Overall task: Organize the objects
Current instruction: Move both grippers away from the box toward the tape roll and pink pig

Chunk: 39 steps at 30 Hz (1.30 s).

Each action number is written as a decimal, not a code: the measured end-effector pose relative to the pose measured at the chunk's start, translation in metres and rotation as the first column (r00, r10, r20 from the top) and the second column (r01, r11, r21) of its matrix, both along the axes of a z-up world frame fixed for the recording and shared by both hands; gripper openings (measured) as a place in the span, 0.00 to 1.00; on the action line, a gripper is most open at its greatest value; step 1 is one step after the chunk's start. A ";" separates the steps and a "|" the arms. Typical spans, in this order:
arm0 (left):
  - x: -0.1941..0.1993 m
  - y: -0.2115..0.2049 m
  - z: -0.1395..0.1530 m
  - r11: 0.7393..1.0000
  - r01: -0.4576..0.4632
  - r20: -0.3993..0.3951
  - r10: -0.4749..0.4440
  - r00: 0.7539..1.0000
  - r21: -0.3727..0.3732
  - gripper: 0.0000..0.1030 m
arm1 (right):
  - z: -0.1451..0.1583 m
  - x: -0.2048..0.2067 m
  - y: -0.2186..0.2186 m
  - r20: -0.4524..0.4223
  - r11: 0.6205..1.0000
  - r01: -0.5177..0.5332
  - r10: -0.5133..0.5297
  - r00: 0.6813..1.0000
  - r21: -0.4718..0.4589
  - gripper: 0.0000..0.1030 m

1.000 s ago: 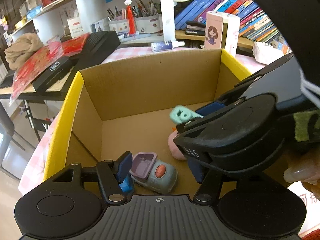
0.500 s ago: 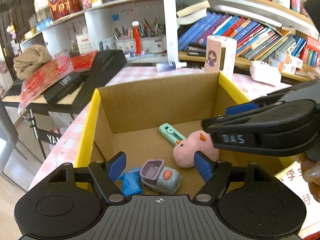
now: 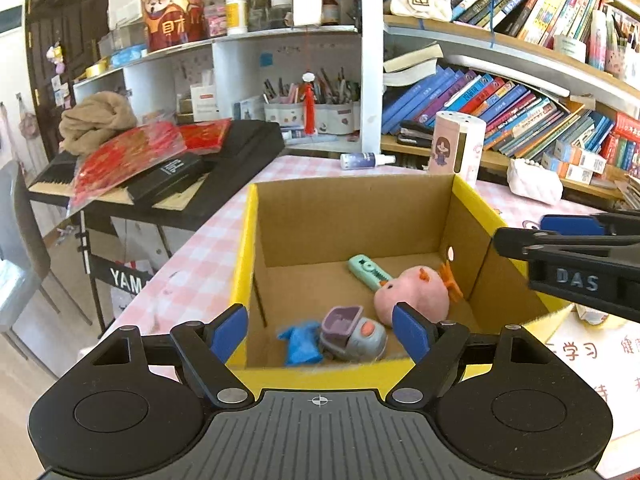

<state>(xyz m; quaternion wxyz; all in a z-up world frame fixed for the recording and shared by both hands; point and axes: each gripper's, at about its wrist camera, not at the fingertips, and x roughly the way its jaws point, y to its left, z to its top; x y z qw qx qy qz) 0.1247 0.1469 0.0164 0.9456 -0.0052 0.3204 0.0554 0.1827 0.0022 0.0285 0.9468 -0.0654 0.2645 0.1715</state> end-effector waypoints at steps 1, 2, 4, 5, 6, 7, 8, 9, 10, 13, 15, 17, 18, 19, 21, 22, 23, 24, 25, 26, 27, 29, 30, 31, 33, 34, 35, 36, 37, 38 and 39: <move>-0.004 0.001 0.000 1.000 -0.002 0.000 0.002 1.000 -0.002 0.79 | 0.000 -0.006 -0.001 0.006 1.000 0.015 -0.015 1.000 0.004 0.42; -0.008 0.003 0.000 1.000 -0.003 0.000 0.003 1.000 -0.005 0.79 | 0.000 -0.010 -0.001 0.008 1.000 0.025 -0.025 1.000 0.007 0.43; -0.016 0.006 -0.001 1.000 -0.005 0.001 0.005 1.000 -0.009 0.79 | -0.001 -0.020 -0.001 0.010 0.999 0.044 -0.044 0.999 0.006 0.43; -0.021 0.008 -0.001 1.000 -0.007 0.000 0.007 1.000 -0.010 0.79 | -0.002 -0.024 0.000 0.012 0.999 0.049 -0.049 0.999 0.002 0.44; -0.025 0.009 -0.002 1.000 -0.008 -0.002 0.008 1.000 -0.012 0.79 | -0.003 -0.030 0.001 0.013 0.999 0.052 -0.052 0.999 -0.006 0.45; -0.029 0.011 -0.002 1.000 -0.010 -0.004 0.010 1.000 -0.014 0.79 | -0.005 -0.035 0.002 0.013 0.998 0.055 -0.055 0.998 -0.013 0.45; -0.033 0.012 -0.002 1.000 -0.011 -0.006 0.011 1.000 -0.016 0.80 | -0.006 -0.041 0.003 0.009 0.998 0.057 -0.057 0.998 -0.020 0.46; -0.037 0.013 -0.003 1.000 -0.012 -0.009 0.012 1.000 -0.019 0.80 | -0.008 -0.046 0.004 0.003 0.998 0.058 -0.058 0.998 -0.025 0.47; -0.040 0.014 -0.004 1.000 -0.012 -0.011 0.012 1.000 -0.022 0.80 | -0.010 -0.051 0.005 -0.002 0.998 0.059 -0.059 0.998 -0.029 0.48; -0.053 0.017 -0.005 0.999 -0.006 -0.014 0.006 1.000 -0.033 0.82 | -0.015 -0.066 0.009 -0.023 0.998 0.053 -0.054 0.998 -0.037 0.53; -0.061 0.017 -0.007 0.999 -0.003 -0.018 0.003 1.000 -0.035 0.84 | -0.017 -0.075 0.011 -0.031 0.997 0.051 -0.052 0.998 -0.051 0.55; -0.070 0.018 -0.009 0.999 0.002 -0.026 -0.003 1.000 -0.035 0.84 | -0.020 -0.084 0.013 -0.040 0.996 0.053 -0.056 0.998 -0.065 0.61; -0.074 0.018 -0.011 0.999 0.004 -0.034 -0.006 0.999 -0.035 0.84 | -0.022 -0.090 0.015 -0.043 0.996 0.056 -0.060 0.997 -0.073 0.62; -0.078 0.019 -0.012 0.999 0.005 -0.041 -0.007 0.999 -0.034 0.84 | -0.024 -0.094 0.016 -0.048 0.995 0.061 -0.065 0.997 -0.084 0.65; -0.085 0.019 -0.015 0.999 0.010 -0.058 -0.012 0.998 -0.036 0.85 | -0.027 -0.104 0.017 -0.059 0.992 0.070 -0.077 0.995 -0.105 0.69; -0.088 0.019 -0.016 0.999 0.013 -0.066 -0.015 0.998 -0.037 0.85 | -0.028 -0.108 0.018 -0.064 0.991 0.073 -0.080 0.995 -0.111 0.71; -0.090 0.019 -0.017 0.999 0.015 -0.074 -0.018 0.997 -0.038 0.85 | -0.029 -0.113 0.018 -0.068 0.990 0.075 -0.083 0.994 -0.115 0.73; -0.094 0.019 -0.018 0.999 0.020 -0.079 -0.023 0.997 -0.038 0.85 | -0.030 -0.118 0.018 -0.071 0.990 0.078 -0.087 0.994 -0.119 0.73; -0.096 0.018 -0.018 0.999 0.025 -0.082 -0.028 0.996 -0.038 0.85 | -0.031 -0.123 0.018 -0.073 0.989 0.081 -0.091 0.993 -0.122 0.75; -0.099 0.017 -0.018 0.999 0.031 -0.085 -0.034 0.996 -0.036 0.85 | -0.031 -0.126 0.018 -0.073 0.989 0.085 -0.094 0.993 -0.125 0.76; -0.102 0.016 -0.019 0.999 0.037 -0.086 -0.040 0.996 -0.034 0.85 | -0.031 -0.130 0.018 -0.072 0.988 0.087 -0.097 0.993 -0.127 0.76; -0.107 0.013 -0.020 0.998 0.048 -0.090 -0.050 0.995 -0.030 0.86 | -0.032 -0.138 0.016 -0.072 0.987 0.097 -0.107 0.992 -0.129 0.78; -0.109 0.012 -0.020 0.998 0.054 -0.092 -0.057 0.994 -0.030 0.86 | -0.032 -0.141 0.014 -0.074 0.986 0.104 -0.114 0.991 -0.131 0.78; -0.111 0.011 -0.021 0.998 0.061 -0.094 -0.064 0.994 -0.030 0.86 | -0.033 -0.144 0.013 -0.077 0.985 0.112 -0.123 0.989 -0.130 0.78; -0.116 0.009 -0.022 0.997 0.075 -0.100 -0.078 0.992 -0.029 0.86 | -0.035 -0.150 0.010 -0.084 0.984 0.126 -0.137 0.987 -0.125 0.79; -0.119 0.008 -0.023 0.996 0.082 -0.103 -0.085 0.991 -0.028 0.86 | -0.036 -0.154 0.008 -0.088 0.983 0.134 -0.145 0.986 -0.124 0.79; -0.121 0.007 -0.024 0.996 0.090 -0.106 -0.092 0.990 -0.027 0.86 | -0.037 -0.157 0.007 -0.090 0.982 0.141 -0.152 0.984 -0.123 0.80; -0.123 0.005 -0.025 0.995 0.097 -0.110 -0.099 0.989 -0.026 0.86 | -0.037 -0.160 0.006 -0.093 0.982 0.145 -0.157 0.983 -0.121 0.80; -0.125 0.004 -0.025 0.994 0.103 -0.112 -0.105 0.988 -0.026 0.86 | -0.038 -0.163 0.005 -0.094 0.981 0.151 -0.163 0.982 -0.121 0.80; -0.127 0.003 -0.026 0.994 0.108 -0.116 -0.110 0.987 -0.026 0.87 | -0.039 -0.165 0.004 -0.096 0.980 0.156 -0.168 0.981 -0.121 0.80; -0.129 0.003 -0.027 0.993 0.112 -0.119 -0.114 0.986 -0.026 0.87 | -0.040 -0.169 0.003 -0.098 0.980 0.161 -0.173 0.980 -0.120 0.80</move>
